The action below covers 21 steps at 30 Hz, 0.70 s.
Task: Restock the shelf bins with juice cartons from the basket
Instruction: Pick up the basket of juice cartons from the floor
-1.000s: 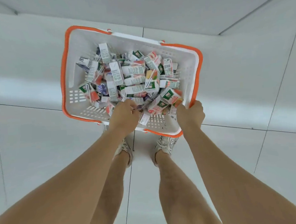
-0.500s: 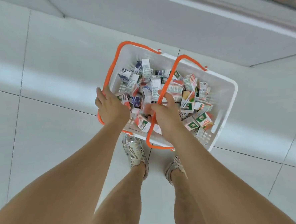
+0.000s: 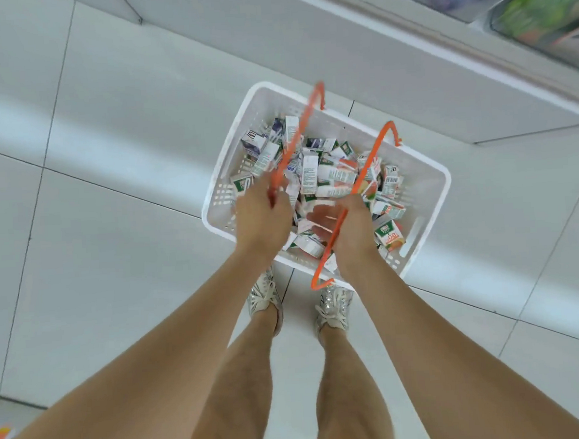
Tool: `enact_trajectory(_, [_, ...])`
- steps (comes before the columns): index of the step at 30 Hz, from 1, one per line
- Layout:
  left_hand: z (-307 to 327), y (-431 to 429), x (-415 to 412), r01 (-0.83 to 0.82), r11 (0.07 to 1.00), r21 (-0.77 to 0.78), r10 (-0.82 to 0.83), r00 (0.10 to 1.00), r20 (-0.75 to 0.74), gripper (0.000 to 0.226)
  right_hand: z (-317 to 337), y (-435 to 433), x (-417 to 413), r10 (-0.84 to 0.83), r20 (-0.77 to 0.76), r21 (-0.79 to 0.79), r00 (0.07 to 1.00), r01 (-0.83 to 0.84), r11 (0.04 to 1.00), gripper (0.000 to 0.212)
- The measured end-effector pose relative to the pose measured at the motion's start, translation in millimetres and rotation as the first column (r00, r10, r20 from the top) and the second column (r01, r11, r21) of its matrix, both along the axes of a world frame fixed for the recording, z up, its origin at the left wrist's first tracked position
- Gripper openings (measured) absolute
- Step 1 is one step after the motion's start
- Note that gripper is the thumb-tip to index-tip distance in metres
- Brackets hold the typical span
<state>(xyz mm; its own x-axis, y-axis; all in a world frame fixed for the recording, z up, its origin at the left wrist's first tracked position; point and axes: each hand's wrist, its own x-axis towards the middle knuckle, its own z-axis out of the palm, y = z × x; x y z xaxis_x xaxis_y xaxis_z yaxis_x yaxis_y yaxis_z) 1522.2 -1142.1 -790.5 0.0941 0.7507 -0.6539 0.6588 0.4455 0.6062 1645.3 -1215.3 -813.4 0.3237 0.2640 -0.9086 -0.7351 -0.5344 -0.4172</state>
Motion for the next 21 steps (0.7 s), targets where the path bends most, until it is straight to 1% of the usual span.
enact_trajectory(1, [8,-2,10,0.039,0.987,-0.157,-0.020,0.993,0.120,0.042,8,-7,8,-0.041,-0.028,0.011,0.999,0.042,0.999,0.022])
enact_trajectory(2, [14,-2,20,0.091,0.953,-0.290,-0.032,0.978,0.204,0.051,17,-13,16,-0.064,-0.052,0.016,0.997,0.065,0.998,0.026])
enact_trajectory(3, [19,0,29,0.134,0.909,-0.395,-0.035,0.968,0.248,0.059,25,-20,25,-0.067,-0.073,0.012,0.995,0.068,0.998,0.030])
enact_trajectory(4, [23,1,35,0.142,0.870,-0.473,-0.019,0.967,0.256,0.063,32,-26,33,-0.051,-0.092,0.002,0.994,0.051,0.999,0.035])
enact_trajectory(5, [28,3,38,0.118,0.842,-0.526,0.019,0.969,0.247,0.060,39,-32,41,-0.019,-0.105,-0.011,0.994,0.018,1.000,0.037])
enact_trajectory(6, [30,4,36,0.069,0.830,-0.553,0.076,0.969,0.234,0.050,46,-37,49,0.019,-0.113,-0.025,0.993,-0.022,0.999,0.036])
enact_trajectory(8, [37,3,21,-0.049,0.840,-0.541,0.194,0.957,0.216,0.034,64,-45,59,0.061,-0.117,-0.065,0.991,-0.069,0.995,0.029])
enact_trajectory(10, [48,-1,2,-0.136,0.842,-0.521,0.271,0.943,0.191,0.036,85,-49,62,0.093,-0.112,-0.081,0.989,-0.102,0.991,0.026])
enact_trajectory(12, [64,-7,-14,-0.170,0.832,-0.528,0.310,0.932,0.189,0.037,109,-47,61,0.151,-0.103,-0.081,0.983,-0.160,0.984,0.028])
enact_trajectory(14, [85,-16,-29,-0.197,0.801,-0.565,0.370,0.905,0.209,0.030,134,-40,57,0.230,-0.107,-0.111,0.967,-0.242,0.964,0.029])
enact_trajectory(18, [151,-39,-74,-0.313,0.720,-0.620,0.527,0.827,0.195,0.019,203,-24,41,0.444,-0.094,-0.217,0.891,-0.454,0.864,0.030])
enact_trajectory(21, [211,-59,-111,-0.367,0.651,-0.665,0.637,0.740,0.215,0.016,262,-13,10,0.615,-0.046,-0.249,0.787,-0.605,0.756,0.028])
